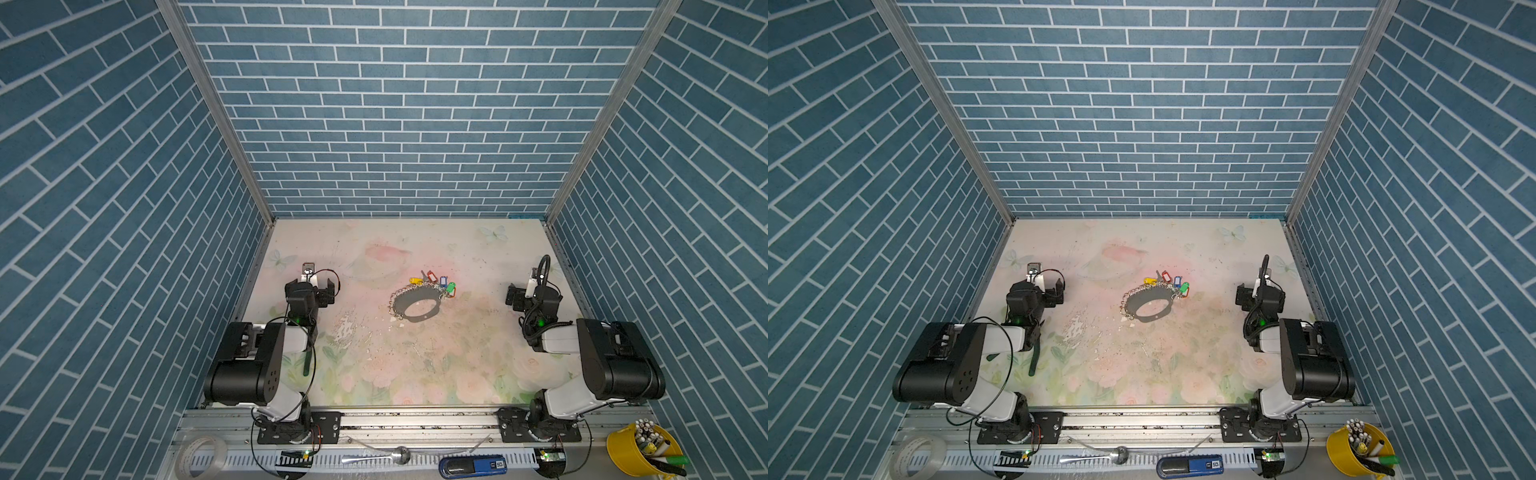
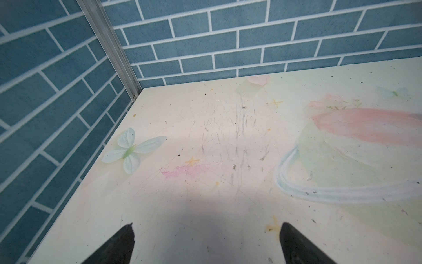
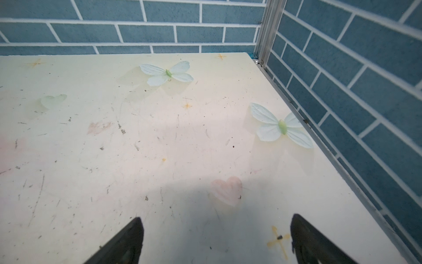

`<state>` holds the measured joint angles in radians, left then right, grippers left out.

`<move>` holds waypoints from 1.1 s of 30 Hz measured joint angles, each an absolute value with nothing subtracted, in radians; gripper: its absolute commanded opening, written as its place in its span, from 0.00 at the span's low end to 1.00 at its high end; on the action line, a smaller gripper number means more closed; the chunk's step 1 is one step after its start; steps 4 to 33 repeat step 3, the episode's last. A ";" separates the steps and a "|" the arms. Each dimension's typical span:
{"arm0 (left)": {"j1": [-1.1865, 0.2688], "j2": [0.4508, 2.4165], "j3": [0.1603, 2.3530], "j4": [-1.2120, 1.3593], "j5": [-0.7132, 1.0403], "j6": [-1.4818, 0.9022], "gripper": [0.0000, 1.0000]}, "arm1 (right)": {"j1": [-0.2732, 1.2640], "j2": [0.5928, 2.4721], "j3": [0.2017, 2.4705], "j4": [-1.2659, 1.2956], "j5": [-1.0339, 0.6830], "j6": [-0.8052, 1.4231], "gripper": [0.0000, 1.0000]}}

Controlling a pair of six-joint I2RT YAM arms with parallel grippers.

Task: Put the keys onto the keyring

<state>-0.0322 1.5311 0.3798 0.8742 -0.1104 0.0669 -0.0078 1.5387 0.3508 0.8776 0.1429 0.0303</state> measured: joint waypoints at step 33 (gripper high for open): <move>-0.032 1.531 0.380 0.874 -0.110 0.067 1.00 | -0.009 1.539 0.351 0.874 0.143 0.037 0.99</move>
